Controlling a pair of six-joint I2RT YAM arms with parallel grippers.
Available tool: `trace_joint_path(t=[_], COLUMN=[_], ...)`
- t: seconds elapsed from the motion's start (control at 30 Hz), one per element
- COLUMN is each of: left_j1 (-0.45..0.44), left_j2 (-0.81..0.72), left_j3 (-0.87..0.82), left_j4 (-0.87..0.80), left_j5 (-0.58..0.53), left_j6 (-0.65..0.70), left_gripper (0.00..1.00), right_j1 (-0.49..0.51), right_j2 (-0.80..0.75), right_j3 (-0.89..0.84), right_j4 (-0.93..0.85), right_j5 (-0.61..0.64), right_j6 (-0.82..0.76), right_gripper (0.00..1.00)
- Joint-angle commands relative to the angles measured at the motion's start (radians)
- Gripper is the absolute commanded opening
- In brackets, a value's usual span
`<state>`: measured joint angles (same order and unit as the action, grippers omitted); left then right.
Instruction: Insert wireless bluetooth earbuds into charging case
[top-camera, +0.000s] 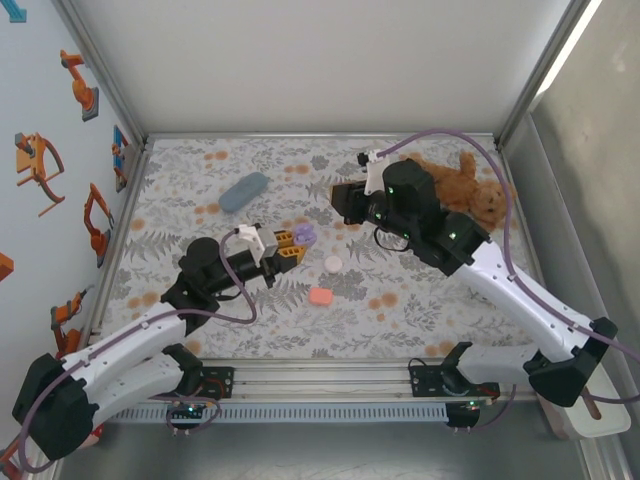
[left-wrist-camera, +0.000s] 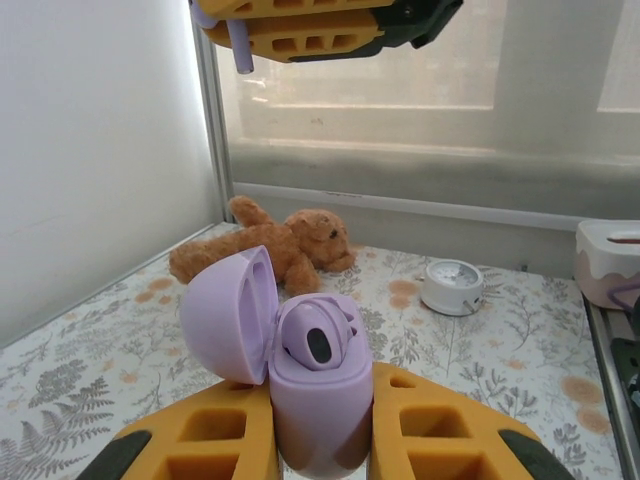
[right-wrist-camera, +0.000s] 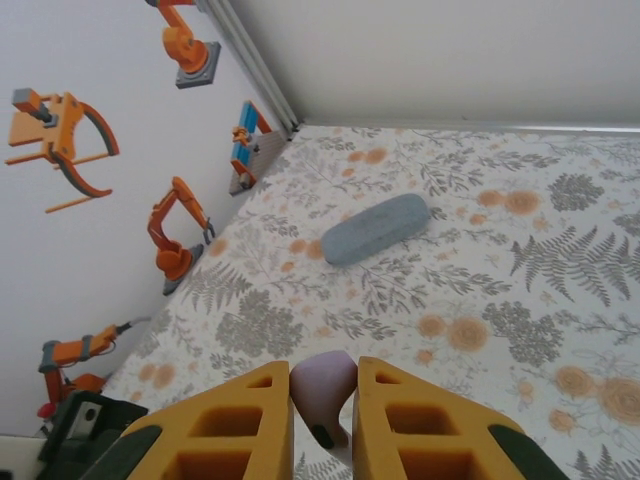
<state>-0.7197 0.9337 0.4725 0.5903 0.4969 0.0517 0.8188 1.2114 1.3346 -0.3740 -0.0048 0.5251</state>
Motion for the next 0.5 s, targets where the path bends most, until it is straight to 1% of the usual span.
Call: trace_joint_path(t=[0.0,0.17,0.47], left_j1=[-0.008,-0.017,-0.031], left_j2=[0.039,0.103,0.164], left_j3=[0.046,0.074,0.113], left_j4=[0.145,0.205,0.245], left_j5=[-0.01,-0.058,-0.093], left_j6=[-0.01,-0.01,0.005], left_gripper=[0.0,0.0,0.0], right_j1=[0.026,0.058,0.091], right_j2=[-0.029,-0.06,-0.072], right_j3=[-0.031,-0.083,-0.152], right_j4=[0.098,0.158,0.239], right_j5=[0.038,0.083,0.138], right_j6=[0.07,0.106,0.149], right_gripper=[0.18,0.17,0.17])
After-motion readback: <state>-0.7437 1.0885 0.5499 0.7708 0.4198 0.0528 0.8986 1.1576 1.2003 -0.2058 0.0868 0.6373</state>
